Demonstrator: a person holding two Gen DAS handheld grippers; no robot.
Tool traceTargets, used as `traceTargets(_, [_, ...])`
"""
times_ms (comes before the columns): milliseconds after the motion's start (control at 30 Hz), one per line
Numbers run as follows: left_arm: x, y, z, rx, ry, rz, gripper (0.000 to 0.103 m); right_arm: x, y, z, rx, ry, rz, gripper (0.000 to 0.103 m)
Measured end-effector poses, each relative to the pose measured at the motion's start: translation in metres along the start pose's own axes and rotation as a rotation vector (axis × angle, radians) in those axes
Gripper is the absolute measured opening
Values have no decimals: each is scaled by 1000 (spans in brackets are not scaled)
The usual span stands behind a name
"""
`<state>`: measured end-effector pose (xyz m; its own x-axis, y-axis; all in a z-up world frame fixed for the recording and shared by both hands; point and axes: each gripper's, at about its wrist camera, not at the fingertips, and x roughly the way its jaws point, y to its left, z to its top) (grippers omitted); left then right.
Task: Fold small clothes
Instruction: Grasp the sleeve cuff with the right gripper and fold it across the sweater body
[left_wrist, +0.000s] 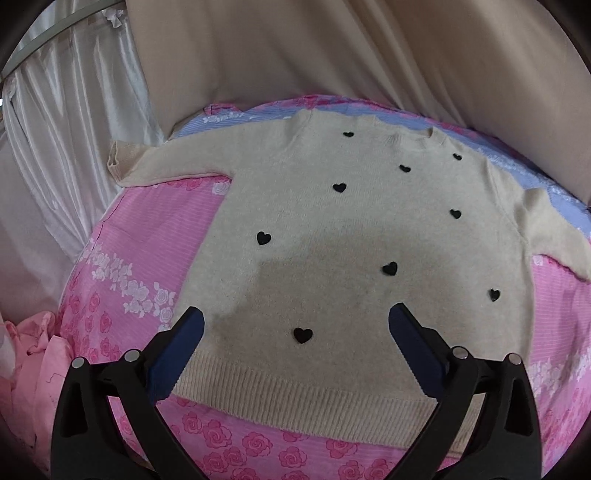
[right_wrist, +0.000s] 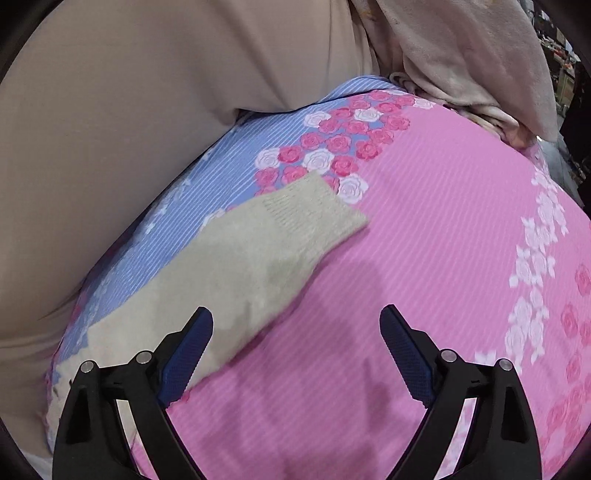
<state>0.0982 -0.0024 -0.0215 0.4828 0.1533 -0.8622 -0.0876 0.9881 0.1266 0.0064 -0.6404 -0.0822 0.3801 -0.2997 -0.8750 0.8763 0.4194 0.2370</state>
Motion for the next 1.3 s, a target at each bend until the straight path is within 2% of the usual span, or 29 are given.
traceTargets(33, [4,-3,1,8,12,10,98,13,-1,10,5,12,-1,87])
traceTargets(133, [13,-9,4,30,34,33,98,38,-6,23,47,31,2,73])
traceTargets(200, [18,-12,7,39,43,44,98,58,-8,30,86,57,17,51])
traceTargets(233, [20,-13,8,43,47,46,98,64,-9,30,96,69,20,49])
traceTargets(267, [23,-14,9,46,53,48,98,65,-8,30,96,44,7,36])
traceTargets(300, [25,-15,10,48,58,48,98,64,-7,31,92,25,18,11])
traceTargets(333, [28,-16,10,51,64,47,98,67,-6,33,100,37,48,9])
traceTargets(433, [34,-17,11,54,72,40,98,48,1,35,140,-20,123,8])
traceTargets(533, [38,-16,11,45,80,25,98,6,26,41,120,-101,271,8])
traceTargets(633, [42,-13,9,28,91,2,98,-49,79,41,28,-150,466,8])
traceTargets(733, [44,-11,8,9,95,-29,98,-85,148,31,-97,-130,637,8])
traceTargets(800, [42,-8,8,-1,86,-49,98,-107,205,11,-209,-94,748,8])
traceTargets(867, [40,-4,7,-13,76,-64,98,-120,258,-15,-307,-46,834,8])
traceTargets(933, [40,5,6,-38,74,-78,98,-126,308,-44,-408,1,878,8])
traceTargets(1033, [42,22,3,-84,78,-94,98,-114,386,-103,-552,101,898,8])
traceTargets(1133, [44,40,0,-125,73,-102,98,-82,446,-165,-665,210,862,8])
traceTargets(1200, [46,53,-1,-149,70,-107,98,-57,473,-208,-724,279,797,15])
traceTargets(1300, [51,75,0,-203,65,-145,98,-3,496,-271,-828,405,601,20])
